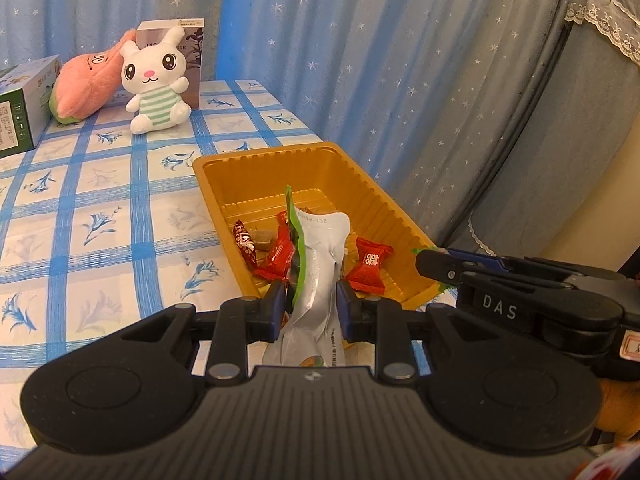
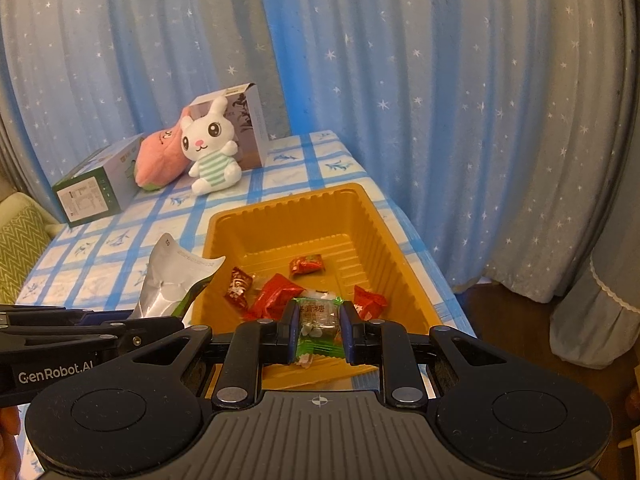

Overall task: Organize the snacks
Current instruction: 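Lower both items into the tray and open both grippers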

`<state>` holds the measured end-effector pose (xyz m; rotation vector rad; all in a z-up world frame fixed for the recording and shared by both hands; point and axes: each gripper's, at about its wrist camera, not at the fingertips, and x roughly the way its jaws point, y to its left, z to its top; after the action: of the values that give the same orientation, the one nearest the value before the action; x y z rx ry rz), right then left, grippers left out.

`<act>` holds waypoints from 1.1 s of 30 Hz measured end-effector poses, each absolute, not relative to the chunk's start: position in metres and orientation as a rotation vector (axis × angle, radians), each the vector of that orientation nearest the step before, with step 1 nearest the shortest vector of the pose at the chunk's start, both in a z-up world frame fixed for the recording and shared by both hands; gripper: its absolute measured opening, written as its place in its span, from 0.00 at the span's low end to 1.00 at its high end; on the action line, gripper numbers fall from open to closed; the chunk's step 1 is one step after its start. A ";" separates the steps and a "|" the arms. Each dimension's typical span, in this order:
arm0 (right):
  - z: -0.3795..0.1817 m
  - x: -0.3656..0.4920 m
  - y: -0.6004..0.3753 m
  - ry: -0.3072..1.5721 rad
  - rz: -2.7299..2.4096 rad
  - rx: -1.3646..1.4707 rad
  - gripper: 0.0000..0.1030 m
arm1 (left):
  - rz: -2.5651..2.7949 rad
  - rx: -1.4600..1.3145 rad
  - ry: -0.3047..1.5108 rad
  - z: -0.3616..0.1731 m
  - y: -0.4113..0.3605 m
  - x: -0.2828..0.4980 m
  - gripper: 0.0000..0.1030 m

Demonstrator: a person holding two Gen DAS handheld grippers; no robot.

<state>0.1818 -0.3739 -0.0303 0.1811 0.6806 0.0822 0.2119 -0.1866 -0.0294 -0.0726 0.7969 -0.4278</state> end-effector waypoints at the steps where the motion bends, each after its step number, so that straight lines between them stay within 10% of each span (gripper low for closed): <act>1: -0.031 0.183 -0.376 0.681 0.083 0.184 0.21 | -0.427 -0.074 0.800 -0.031 -0.188 0.215 0.23; 33: -0.042 0.212 -0.396 0.705 0.082 0.222 0.21 | -0.370 -0.104 0.821 -0.056 -0.182 0.242 0.32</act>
<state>0.2119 -0.3964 -0.0418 0.2217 0.7045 0.0816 0.2423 -0.1816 -0.0562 -0.1040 0.8209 -0.3705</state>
